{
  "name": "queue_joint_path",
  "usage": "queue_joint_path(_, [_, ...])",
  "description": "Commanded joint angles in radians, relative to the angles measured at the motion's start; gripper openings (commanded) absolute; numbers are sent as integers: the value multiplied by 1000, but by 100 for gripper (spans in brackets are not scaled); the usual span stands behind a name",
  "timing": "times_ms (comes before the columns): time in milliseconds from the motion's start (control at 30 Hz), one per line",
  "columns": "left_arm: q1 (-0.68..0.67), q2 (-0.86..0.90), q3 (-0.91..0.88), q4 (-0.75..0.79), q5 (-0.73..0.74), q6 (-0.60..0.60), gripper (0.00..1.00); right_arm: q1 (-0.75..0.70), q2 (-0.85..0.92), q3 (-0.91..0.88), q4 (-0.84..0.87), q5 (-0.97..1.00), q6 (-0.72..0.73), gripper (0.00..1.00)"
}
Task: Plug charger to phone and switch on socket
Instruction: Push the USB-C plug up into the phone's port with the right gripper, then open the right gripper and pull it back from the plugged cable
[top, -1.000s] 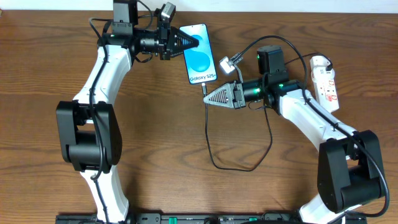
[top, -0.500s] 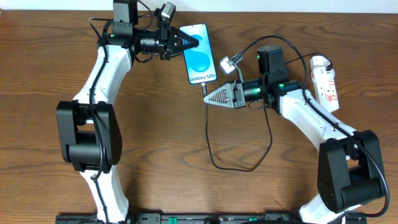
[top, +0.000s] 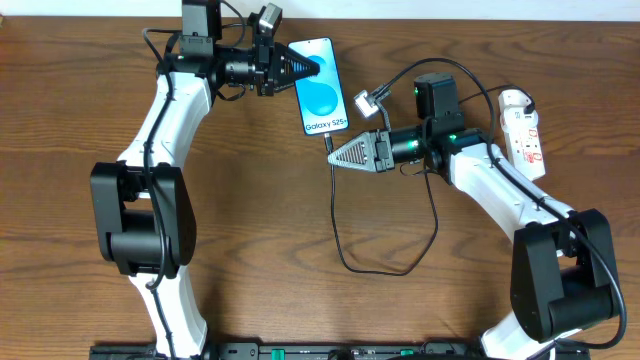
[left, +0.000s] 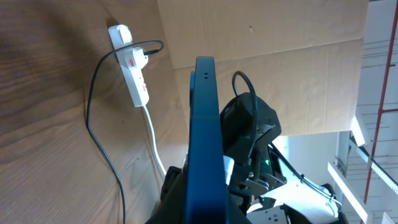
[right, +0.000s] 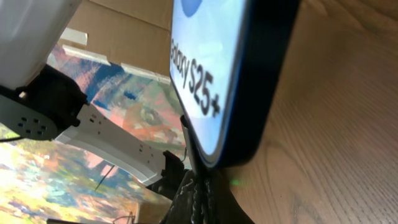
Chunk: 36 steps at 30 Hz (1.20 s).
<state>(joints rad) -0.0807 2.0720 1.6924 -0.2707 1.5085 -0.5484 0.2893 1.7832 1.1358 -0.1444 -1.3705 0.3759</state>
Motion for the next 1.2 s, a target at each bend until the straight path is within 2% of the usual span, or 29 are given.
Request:
queue_joint_path(0, [-10, -19, -2, 0, 51, 14, 7, -15, 22, 6, 6, 36, 40, 1])
queue_joint_path(500, [-10, -19, -2, 0, 51, 14, 7, -14, 22, 6, 114, 42, 143, 1])
queue_joint_path(1167, [0, -19, -2, 11, 46, 13, 7, -18, 22, 6, 119, 87, 219, 1])
